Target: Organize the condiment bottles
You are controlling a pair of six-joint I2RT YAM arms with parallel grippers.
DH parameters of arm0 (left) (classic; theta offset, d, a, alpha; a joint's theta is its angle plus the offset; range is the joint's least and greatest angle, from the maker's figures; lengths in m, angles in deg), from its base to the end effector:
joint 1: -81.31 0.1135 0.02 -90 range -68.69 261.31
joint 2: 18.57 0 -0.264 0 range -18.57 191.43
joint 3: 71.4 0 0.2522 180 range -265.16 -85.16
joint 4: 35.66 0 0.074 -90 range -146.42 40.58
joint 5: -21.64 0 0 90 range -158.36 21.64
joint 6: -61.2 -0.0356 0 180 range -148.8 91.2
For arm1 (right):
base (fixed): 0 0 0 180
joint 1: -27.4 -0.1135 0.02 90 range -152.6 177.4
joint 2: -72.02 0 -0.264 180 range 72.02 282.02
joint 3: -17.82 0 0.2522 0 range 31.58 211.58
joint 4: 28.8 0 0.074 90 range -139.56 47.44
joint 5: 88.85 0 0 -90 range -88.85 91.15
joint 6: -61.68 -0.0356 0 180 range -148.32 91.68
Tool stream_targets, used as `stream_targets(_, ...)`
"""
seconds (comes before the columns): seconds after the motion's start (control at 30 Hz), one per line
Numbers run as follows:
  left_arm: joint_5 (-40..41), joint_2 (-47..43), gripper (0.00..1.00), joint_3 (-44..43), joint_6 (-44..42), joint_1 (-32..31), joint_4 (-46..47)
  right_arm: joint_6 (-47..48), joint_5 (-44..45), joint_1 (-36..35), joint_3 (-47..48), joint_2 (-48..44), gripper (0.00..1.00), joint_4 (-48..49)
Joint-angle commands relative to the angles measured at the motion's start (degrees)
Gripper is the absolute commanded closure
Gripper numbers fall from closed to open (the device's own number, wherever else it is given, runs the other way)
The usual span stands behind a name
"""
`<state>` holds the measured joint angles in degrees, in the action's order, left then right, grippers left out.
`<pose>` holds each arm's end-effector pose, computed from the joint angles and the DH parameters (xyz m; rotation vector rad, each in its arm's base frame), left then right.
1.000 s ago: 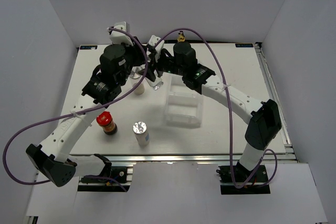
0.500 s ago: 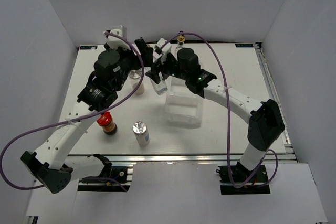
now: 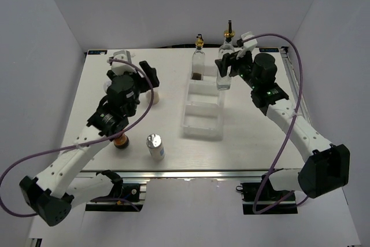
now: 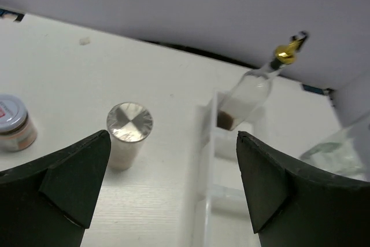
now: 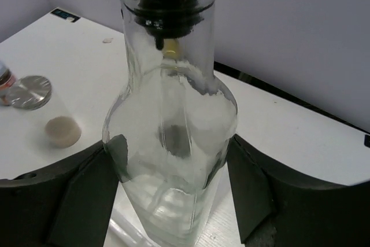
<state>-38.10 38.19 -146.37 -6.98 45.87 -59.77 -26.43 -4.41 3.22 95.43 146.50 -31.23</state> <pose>0.1889 -0.1124 0.4024 -0.2004 1.6572 -0.3160 0.2819 0.1304 0.3830 -0.4291 1.5115 0.3818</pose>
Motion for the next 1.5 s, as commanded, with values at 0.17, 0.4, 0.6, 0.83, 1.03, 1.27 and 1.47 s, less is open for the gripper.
stream_targets(0.17, 13.9, 6.7, 0.02, 0.7, 1.7, 0.7, -1.2, -3.3, -2.3, 5.5, 9.7, 11.6, 1.0, 15.0)
stream_targets(0.4, 9.0, 7.8, 0.02, 2.8, 3.5, 7.5, 0.6, -1.8, -11.6, 7.7, 16.6, 23.2, 1.0, 25.2)
stream_targets(0.6, 3.1, 10.1, 0.02, 4.1, 6.4, 13.8, 1.5, 0.7, -16.6, 8.0, 20.8, 29.8, 1.0, 29.0)
stream_targets(0.83, 2.4, 11.6, 0.02, 4.1, 6.0, 15.0, 2.2, -1.4, -20.6, 9.0, 20.4, 35.0, 1.0, 35.3)
stream_targets(1.03, 1.6, 11.6, 0.02, 4.3, 5.8, 15.1, 3.1, -2.9, -23.9, 9.9, 17.4, 38.4, 0.93, 41.7)
stream_targets(1.27, 1.2, 12.2, 0.02, 4.5, 6.0, 15.1, 3.1, -6.1, -26.5, 10.6, 13.8, 40.4, 0.8, 47.5)
stream_targets(1.47, 0.8, 12.6, 0.02, 4.5, 6.2, 15.1, 2.7, -6.0, -27.0, 10.6, 12.1, 41.6, 0.46, 47.2)
